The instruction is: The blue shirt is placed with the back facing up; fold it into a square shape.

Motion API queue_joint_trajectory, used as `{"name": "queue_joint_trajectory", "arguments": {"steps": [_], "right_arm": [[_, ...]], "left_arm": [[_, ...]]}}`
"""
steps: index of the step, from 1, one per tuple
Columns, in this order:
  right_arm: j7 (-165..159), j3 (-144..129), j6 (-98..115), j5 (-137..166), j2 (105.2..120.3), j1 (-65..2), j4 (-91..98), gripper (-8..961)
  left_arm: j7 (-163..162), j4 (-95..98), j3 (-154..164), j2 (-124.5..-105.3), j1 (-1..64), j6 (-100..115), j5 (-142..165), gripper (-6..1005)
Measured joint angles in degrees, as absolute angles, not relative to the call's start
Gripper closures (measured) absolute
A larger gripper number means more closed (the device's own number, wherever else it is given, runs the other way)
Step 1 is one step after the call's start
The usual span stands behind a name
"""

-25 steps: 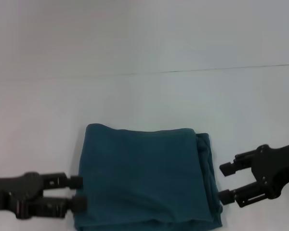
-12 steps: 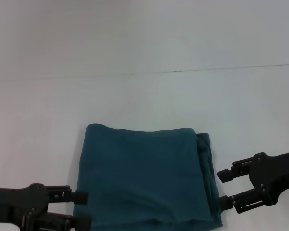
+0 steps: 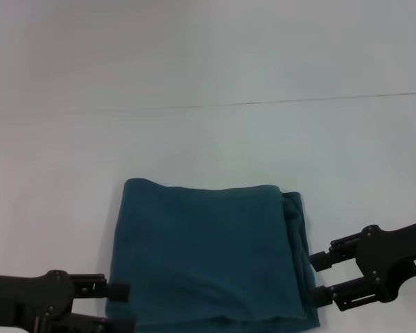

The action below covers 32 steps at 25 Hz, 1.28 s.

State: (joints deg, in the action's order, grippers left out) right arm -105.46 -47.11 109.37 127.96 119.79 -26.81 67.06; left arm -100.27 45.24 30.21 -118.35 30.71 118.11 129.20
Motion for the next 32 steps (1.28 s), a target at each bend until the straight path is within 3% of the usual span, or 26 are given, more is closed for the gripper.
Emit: {"name": "queue_joint_trajectory", "arguments": {"steps": [11, 22, 32], "right_arm": [[-107.86, -46.85, 109.69, 127.97, 119.74, -26.98, 66.53, 294], [-108.58, -46.58, 109.88, 128.02, 119.74, -27.00, 66.18, 18], [-109.74, -46.11, 110.38, 128.31, 119.74, -27.08, 65.83, 23]], "left_arm": [[-100.57, 45.45, 30.05, -118.38, 30.77, 118.09, 131.35, 123], [-100.56, 45.70, 29.26, -118.22, 30.85, 118.06, 131.40, 123], [-100.41, 45.79, 28.58, -118.19, 30.70, 117.55, 131.10, 123]]}}
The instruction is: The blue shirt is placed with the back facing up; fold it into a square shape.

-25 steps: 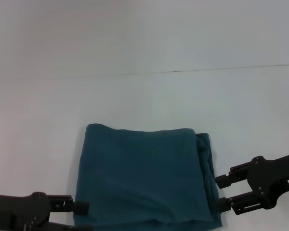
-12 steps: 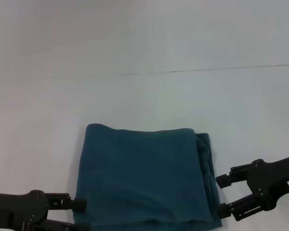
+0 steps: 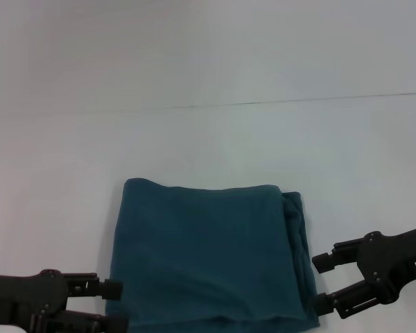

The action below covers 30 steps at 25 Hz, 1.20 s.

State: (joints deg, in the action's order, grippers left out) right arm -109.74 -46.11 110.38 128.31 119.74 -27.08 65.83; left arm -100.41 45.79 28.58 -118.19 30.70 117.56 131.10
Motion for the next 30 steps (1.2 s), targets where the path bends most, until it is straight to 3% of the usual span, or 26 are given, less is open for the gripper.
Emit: {"name": "queue_joint_trajectory", "arguments": {"steps": [30], "right_arm": [[-110.79, -46.67, 109.94, 128.28, 119.88, -27.01, 65.54, 23]], "left_arm": [[-99.66, 45.24, 28.57, -118.74, 29.44, 115.19, 131.40, 123]]}}
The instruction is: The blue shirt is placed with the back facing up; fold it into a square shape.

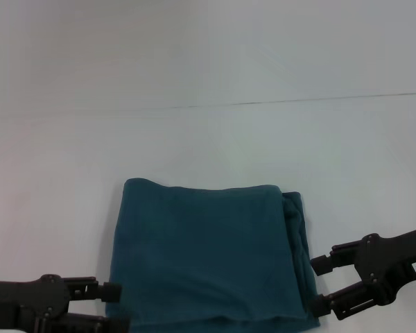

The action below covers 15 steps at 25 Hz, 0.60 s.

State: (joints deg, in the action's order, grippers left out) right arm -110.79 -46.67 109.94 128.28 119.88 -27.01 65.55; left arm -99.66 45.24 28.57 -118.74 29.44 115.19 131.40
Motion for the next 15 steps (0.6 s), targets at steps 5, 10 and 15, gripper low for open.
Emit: {"name": "queue_joint_trajectory", "arguments": {"steps": [5, 10, 15], "right_arm": [[-110.51, -46.71, 110.02, 128.23, 119.89, -27.20, 64.68, 23], [-110.32, -46.77, 110.07, 128.23, 119.88, -27.21, 64.64, 23], [-110.18, -46.76, 109.99, 128.23, 119.85, -27.14, 64.21, 23]], "left_arm": [[-99.67, 45.26, 28.56, -118.74, 29.44, 115.19, 131.40, 123], [-99.67, 45.21, 28.57, -118.91, 29.28, 114.95, 131.40, 123], [-99.67, 45.18, 28.80, -119.12, 29.02, 114.46, 131.39, 123]]}}
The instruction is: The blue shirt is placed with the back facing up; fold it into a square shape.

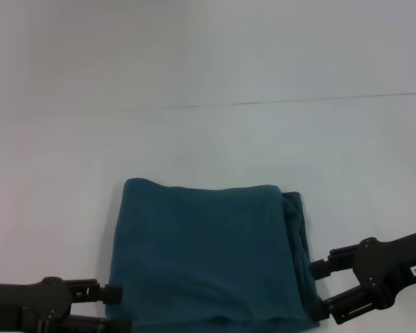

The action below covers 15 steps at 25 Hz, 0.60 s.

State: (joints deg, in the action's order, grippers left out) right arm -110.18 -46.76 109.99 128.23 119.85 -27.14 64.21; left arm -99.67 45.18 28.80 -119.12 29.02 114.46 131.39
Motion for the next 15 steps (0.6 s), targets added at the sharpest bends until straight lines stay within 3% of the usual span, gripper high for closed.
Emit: {"name": "queue_joint_trajectory", "arguments": {"steps": [15], "right_arm": [[-109.64, -46.76, 109.96, 128.16, 119.88, -27.40, 63.49, 22]], "left_arm": [[-99.33, 45.17, 28.69, -119.38, 28.55, 114.25, 131.39, 123]]}}
